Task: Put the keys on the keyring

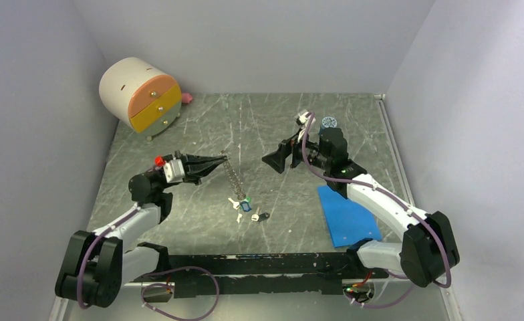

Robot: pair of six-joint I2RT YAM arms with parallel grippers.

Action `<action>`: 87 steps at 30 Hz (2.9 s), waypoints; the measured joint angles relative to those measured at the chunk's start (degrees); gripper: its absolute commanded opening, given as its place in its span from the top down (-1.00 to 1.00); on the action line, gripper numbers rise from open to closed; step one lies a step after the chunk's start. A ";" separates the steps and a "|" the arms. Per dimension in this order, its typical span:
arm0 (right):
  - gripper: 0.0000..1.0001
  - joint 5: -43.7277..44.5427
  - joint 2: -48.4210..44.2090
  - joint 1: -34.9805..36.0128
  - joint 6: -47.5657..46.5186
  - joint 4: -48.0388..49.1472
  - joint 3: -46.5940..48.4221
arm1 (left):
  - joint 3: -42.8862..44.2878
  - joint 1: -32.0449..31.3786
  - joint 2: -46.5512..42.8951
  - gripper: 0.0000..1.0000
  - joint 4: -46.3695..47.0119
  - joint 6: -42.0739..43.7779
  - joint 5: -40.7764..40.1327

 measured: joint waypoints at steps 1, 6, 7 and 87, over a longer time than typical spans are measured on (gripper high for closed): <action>-0.98 -0.55 0.02 0.00 0.26 0.02 -0.20 | 0.00 0.00 -0.63 0.95 0.02 0.98 0.33; -0.98 -0.98 0.04 0.00 2.91 1.70 -1.25 | -0.59 0.00 -4.17 0.95 -0.28 5.92 2.03; -0.98 -1.09 0.22 0.00 3.43 1.79 -1.27 | -1.16 0.00 -5.66 0.95 -1.05 7.48 2.29; 1.00 29.18 31.76 32.28 5.68 -16.72 11.65 | 13.09 -0.07 -30.23 0.95 -93.85 41.20 -21.07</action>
